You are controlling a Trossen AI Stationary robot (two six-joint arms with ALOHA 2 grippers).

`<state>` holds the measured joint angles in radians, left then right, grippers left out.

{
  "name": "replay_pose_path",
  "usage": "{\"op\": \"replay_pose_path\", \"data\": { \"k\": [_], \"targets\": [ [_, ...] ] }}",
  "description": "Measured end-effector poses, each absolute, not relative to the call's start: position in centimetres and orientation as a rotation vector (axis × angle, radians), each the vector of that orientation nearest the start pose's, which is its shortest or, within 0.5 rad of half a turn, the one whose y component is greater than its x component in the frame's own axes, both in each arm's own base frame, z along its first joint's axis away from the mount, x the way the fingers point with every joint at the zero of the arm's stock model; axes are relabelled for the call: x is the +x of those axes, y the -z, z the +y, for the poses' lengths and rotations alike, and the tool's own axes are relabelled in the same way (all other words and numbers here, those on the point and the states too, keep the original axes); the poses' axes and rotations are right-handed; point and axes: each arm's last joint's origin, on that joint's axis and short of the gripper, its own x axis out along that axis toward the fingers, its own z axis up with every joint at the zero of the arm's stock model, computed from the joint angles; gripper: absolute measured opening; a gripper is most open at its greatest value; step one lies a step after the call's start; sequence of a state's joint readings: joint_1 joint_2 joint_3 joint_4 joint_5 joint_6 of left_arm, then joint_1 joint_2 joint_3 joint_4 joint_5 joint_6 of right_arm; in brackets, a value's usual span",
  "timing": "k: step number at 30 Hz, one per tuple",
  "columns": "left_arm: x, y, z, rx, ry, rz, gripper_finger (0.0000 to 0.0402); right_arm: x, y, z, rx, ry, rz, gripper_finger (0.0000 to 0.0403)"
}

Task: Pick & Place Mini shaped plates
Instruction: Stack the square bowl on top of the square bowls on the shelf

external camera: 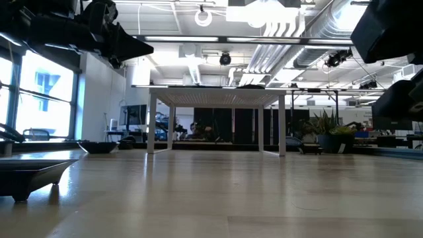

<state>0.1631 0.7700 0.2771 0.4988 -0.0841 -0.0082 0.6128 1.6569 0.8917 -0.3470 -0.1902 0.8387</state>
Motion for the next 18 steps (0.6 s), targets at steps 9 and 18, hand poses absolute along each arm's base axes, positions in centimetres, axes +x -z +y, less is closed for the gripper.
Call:
{"op": "replay_pose_path", "data": {
  "k": [9, 18],
  "targets": [
    [16.9, -22.5, 3.0, -0.008, -0.248, -0.006, 0.0005, 24.6, -14.5, 18.2, 0.452, -0.196, 1.328, 0.0075],
    [16.9, -22.4, 3.0, -0.008, -0.248, 0.0, 0.0005, 24.5, -13.3, 18.8, 0.445, -0.218, 1.373, 0.0075]
  ]
}}
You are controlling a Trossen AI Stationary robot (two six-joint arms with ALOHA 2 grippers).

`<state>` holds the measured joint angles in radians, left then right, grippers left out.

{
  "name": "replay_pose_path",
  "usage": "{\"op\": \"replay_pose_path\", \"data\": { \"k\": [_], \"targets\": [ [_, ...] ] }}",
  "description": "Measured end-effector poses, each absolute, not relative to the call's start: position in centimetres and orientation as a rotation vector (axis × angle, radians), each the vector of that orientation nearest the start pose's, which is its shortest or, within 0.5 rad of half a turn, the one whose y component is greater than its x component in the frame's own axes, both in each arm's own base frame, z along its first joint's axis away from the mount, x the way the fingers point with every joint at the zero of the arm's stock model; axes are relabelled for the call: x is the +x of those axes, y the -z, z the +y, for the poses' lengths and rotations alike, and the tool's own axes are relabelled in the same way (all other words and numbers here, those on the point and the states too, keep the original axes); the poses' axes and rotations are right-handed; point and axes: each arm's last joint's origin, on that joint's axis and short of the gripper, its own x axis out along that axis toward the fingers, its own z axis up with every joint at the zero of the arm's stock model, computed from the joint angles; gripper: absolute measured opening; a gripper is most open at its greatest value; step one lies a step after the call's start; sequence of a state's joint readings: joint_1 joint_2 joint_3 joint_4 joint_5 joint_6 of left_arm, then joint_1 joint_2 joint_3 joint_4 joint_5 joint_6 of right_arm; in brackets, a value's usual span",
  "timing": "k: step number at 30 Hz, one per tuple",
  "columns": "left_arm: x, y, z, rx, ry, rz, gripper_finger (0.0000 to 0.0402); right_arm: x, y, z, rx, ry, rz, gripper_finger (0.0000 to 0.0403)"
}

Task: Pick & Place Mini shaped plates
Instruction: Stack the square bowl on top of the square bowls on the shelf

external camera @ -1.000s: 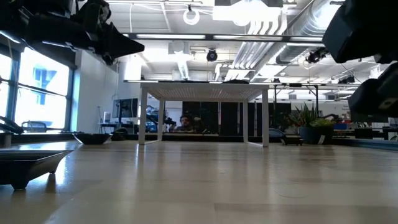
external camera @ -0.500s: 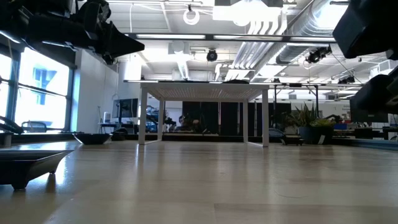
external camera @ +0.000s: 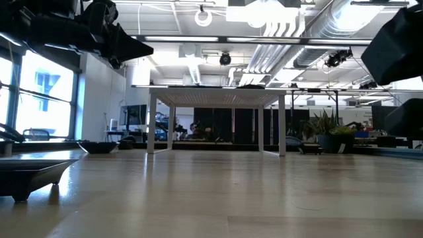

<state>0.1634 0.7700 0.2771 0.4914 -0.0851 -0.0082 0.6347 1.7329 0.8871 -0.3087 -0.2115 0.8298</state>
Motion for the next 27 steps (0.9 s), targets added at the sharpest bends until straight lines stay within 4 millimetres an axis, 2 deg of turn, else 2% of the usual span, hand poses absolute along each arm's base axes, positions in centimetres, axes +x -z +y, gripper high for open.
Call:
{"op": "replay_pose_path", "data": {
  "k": [5, 11, 17, 23, 27],
  "targets": [
    [16.9, -22.4, 3.0, -0.008, -0.249, 0.001, 0.0005, 24.5, -13.2, 18.8, 0.441, -0.219, 1.372, 0.0064],
    [16.9, -22.4, 3.0, -0.008, -0.25, 0.001, 0.0005, 24.5, -13.2, 18.9, 0.429, -0.238, 1.374, 0.0009],
    [16.9, -22.4, 3.0, -0.008, -0.252, 0.0, 0.0005, 24.9, -13.4, 18.4, 0.482, -0.224, 1.376, 0.0014],
    [16.9, -22.4, 3.1, -0.003, -0.259, 0.002, 0.0005, 26.0, -15.7, 16.9, 0.613, -0.187, 1.272, 0.0006],
    [16.8, -22.2, 3.2, 0.019, -0.301, 0.032, 0.0005, 27.5, -17.4, 15.4, 0.718, -0.125, 1.113, 0.0004]
  ]
}}
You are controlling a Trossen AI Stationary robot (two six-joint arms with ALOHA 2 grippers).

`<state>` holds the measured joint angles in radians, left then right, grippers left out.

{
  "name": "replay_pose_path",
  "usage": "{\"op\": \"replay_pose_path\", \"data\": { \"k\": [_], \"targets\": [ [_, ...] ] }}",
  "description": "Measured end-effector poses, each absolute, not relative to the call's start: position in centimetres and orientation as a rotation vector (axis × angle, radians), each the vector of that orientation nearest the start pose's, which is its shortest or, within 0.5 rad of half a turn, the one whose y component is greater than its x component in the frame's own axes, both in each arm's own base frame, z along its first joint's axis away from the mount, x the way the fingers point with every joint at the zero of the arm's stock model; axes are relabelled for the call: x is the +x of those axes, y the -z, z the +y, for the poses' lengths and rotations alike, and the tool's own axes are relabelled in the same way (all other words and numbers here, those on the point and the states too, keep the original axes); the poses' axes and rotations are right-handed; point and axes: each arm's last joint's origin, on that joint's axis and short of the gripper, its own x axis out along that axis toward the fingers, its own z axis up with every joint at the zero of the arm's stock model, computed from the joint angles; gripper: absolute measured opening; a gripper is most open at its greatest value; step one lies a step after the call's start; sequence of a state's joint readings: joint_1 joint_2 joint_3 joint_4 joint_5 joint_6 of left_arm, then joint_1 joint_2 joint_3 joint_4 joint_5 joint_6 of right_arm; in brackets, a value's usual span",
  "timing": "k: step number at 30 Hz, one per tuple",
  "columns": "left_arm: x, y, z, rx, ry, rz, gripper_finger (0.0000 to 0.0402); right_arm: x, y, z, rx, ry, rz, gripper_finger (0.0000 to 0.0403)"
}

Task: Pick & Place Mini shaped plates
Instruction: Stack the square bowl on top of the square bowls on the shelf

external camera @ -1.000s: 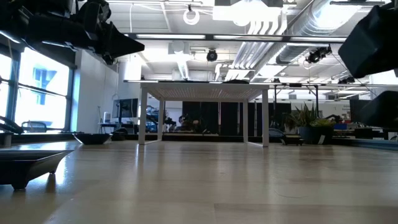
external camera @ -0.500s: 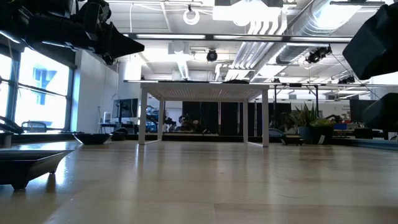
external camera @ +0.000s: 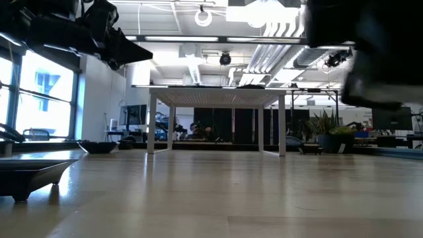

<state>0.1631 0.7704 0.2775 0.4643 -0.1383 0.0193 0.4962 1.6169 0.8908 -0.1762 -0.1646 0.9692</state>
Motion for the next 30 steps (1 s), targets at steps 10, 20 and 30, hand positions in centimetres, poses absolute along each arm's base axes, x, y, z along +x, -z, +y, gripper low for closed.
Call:
{"op": "replay_pose_path", "data": {
  "k": [10, 20, 30],
  "targets": [
    [16.8, -22.0, 3.2, 0.022, -0.31, 0.052, 0.0005, 30.9, -16.8, 7.4, 0.949, 0.597, 0.661, 0.0004],
    [16.8, -21.8, 3.2, 0.018, -0.31, 0.072, 0.0005, 33.1, -13.0, 2.9, 1.004, 0.795, 0.579, 0.0014],
    [16.8, -21.7, 3.2, 0.013, -0.31, 0.082, 0.0005, 33.3, -12.4, 1.7, 0.969, 0.877, 0.525, 0.0035]
  ]
}}
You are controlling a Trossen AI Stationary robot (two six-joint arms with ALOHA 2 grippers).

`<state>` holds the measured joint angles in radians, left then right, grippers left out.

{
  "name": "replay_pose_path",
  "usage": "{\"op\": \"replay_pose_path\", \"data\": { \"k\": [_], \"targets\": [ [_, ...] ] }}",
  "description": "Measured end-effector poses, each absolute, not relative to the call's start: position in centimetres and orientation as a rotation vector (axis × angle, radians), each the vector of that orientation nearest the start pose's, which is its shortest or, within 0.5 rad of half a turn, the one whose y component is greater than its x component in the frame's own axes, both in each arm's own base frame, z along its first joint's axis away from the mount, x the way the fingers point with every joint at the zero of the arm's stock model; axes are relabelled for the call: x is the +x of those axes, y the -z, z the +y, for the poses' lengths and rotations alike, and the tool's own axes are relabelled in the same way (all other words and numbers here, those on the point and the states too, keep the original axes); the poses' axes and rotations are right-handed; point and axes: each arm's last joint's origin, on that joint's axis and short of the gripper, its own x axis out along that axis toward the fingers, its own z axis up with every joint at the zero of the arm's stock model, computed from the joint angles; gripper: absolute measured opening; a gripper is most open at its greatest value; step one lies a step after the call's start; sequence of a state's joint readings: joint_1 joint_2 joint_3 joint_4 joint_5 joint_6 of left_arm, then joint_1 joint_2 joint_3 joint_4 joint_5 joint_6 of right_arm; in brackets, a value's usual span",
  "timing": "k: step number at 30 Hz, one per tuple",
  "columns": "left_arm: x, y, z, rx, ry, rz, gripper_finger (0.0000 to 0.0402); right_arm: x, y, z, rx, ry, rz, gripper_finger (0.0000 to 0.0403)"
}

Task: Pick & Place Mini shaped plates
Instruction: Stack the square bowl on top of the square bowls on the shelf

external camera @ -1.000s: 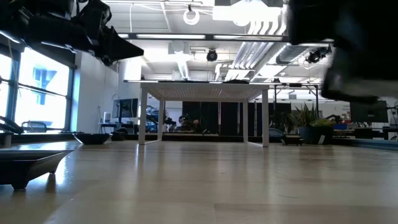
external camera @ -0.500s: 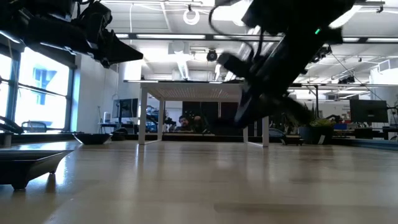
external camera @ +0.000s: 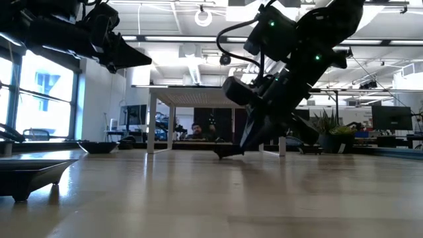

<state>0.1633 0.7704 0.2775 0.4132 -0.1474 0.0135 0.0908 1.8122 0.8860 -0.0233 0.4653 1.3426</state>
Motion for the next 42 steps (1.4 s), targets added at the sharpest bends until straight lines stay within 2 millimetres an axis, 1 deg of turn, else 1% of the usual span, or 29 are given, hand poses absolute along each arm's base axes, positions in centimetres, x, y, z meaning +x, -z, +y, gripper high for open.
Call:
{"op": "replay_pose_path", "data": {
  "k": [5, 8, 11, 14, 17, 21, 24, 26, 29, 31, 36, 42],
  "targets": [
    [16.8, -21.6, 3.2, 0.005, -0.31, 0.085, 0.0005, 33.2, -12.4, 1.8, 0.891, 0.824, 0.589, 0.0079],
    [16.8, -21.6, 3.2, -0.002, -0.31, 0.088, 0.0005, 33.1, -12.9, 1.8, 0.736, 0.741, 0.661, 0.0103],
    [16.8, -21.4, 3.2, -0.003, -0.311, 0.103, 0.0005, 33.0, -14.3, 2.0, 0.569, 0.594, 0.712, 0.0118],
    [16.8, -21.5, 3.2, -0.002, -0.312, 0.1, 0.0005, 33.6, -15.1, 2.5, 0.437, 0.392, 0.784, 0.0129],
    [16.8, -21.4, 3.2, -0.003, -0.306, 0.104, 0.0005, 34.0, -15.4, 3.5, 0.288, 0.252, 0.846, 0.0135],
    [16.8, -21.4, 3.1, -0.003, -0.289, 0.107, 0.0005, 34.4, -15.3, 3.7, 0.091, 0.264, 0.922, 0.0127],
    [16.8, -21.5, 3.2, -0.001, -0.304, 0.102, 0.0005, 34.8, -15.8, 3.7, -0.052, 0.251, 0.921, 0.0115],
    [16.8, -21.5, 3.2, 0.0, -0.309, 0.102, 0.0005, 35.1, -16.1, 3.6, -0.091, 0.246, 0.908, 0.0106],
    [16.8, -21.5, 3.2, 0.002, -0.309, 0.102, 0.0005, 35.2, -16.1, 3.2, -0.09, 0.214, 0.909, 0.0096],
    [16.8, -21.4, 3.2, 0.002, -0.309, 0.104, 0.0005, 35.5, -15.9, 3.2, -0.1, 0.172, 0.907, 0.0095],
    [16.8, -21.4, 3.2, 0.002, -0.309, 0.108, 0.0005, 36.2, -15.3, 3.3, -0.145, 0.174, 0.929, 0.0098],
    [16.8, -21.4, 3.2, 0.002, -0.309, 0.109, 0.0005, 37.4, -14.3, 3.3, -0.195, 0.166, 1.021, 0.0099]
  ]
}}
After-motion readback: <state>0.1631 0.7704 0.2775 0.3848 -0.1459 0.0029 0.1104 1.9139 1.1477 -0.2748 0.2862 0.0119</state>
